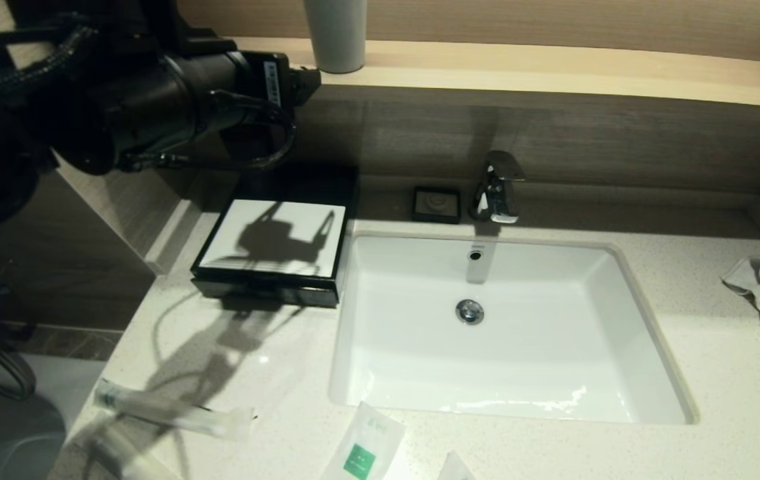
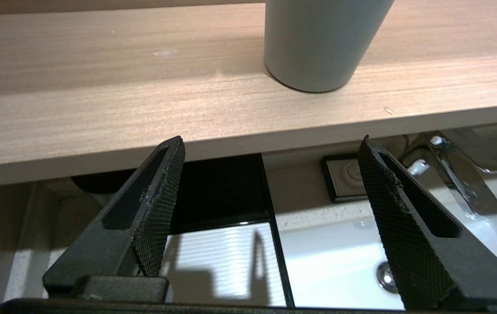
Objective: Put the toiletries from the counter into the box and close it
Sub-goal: Pick up the cup
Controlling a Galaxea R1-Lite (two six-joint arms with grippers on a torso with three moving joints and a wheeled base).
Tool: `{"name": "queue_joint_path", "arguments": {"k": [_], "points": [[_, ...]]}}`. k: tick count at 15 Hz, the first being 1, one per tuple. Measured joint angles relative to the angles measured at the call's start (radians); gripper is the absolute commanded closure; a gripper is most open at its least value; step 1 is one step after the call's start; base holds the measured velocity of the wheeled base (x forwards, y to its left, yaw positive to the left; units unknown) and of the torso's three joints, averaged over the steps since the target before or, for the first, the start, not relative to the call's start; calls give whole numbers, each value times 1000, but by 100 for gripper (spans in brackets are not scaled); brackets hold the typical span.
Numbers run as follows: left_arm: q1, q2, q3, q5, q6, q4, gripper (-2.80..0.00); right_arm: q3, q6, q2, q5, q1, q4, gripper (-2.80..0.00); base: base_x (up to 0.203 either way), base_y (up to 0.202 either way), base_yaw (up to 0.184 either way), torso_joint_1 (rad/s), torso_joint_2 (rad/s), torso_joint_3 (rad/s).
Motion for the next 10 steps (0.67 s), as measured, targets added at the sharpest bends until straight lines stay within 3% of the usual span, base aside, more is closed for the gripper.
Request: {"name": "queue_joint_path", "arguments": {"k": [3, 10], "points": [[-24, 53, -41, 40, 18, -55, -280, 0, 0, 0, 0, 0, 0, 0, 0, 0, 0, 0, 0, 0], [-44, 118, -122, 48, 22, -61, -280, 0, -1, 0, 0, 0, 0, 0, 0, 0, 0, 0, 0, 0]]}}
